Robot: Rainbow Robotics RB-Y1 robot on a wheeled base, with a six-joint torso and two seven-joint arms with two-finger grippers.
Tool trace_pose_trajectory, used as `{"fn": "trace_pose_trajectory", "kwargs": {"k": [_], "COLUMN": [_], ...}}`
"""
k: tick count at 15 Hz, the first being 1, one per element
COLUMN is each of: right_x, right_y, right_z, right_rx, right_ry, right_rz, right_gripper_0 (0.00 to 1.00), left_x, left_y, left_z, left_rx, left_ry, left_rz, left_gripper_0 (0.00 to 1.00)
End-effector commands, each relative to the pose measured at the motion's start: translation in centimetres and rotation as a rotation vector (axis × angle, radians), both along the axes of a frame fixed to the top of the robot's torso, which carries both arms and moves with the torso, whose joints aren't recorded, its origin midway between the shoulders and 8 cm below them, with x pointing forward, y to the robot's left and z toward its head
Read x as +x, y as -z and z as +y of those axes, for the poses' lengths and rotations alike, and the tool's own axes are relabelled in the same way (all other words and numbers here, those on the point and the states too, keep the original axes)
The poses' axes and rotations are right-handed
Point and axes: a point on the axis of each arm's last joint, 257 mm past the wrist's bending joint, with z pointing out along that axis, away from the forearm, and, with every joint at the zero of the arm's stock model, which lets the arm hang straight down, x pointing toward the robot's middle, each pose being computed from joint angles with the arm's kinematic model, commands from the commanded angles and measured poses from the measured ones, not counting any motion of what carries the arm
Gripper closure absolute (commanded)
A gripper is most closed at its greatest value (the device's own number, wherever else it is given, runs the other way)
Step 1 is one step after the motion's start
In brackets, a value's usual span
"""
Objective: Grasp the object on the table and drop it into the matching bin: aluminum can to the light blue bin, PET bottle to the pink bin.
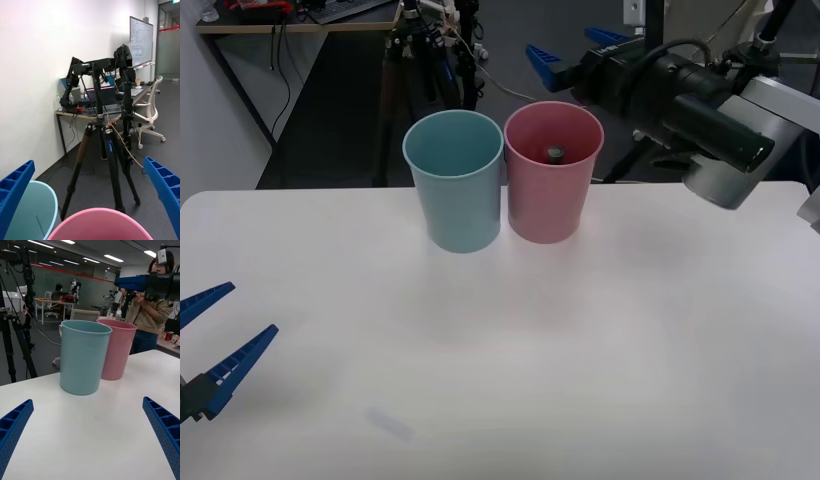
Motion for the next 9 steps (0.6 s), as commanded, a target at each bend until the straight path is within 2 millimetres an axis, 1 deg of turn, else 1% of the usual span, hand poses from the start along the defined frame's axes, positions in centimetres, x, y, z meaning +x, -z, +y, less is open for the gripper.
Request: {"fn": "trace_pose_trajectory", "kwargs": {"k": [1,4,5,8,9], "right_x": [-1.8,-5.2,-6.7,-10.3,-11.6], "right_y": [-0.4,-1.2,-1.6,-1.1,-0.9], "right_z": [-1.0,-2.2,-2.9,-5.3,-6.5], "right_rx": [0.008,0.004,0.008,0.005,0.014], "right_ry": [-0.016,-0.042,-0.049,-0.046,-0.036], "right_rz": [-0.009,-0.027,-0.037,-0.046,-0.048], "right_gripper_0": [0.00,0.00,0.00,0.00,0.00], "left_x": [0.0,0.0,0.0,0.0,0.0], "left_y": [0.0,0.0,0.0,0.0,0.0], "left_z": [0.0,0.0,0.0,0.0,0.0], "left_rx": [0.000,0.000,0.000,0.000,0.000], "left_ry": [0.000,0.000,0.000,0.000,0.000], "left_rz": [0.000,0.000,0.000,0.000,0.000], "left_gripper_0": [0.00,0.00,0.00,0.00,0.00]}}
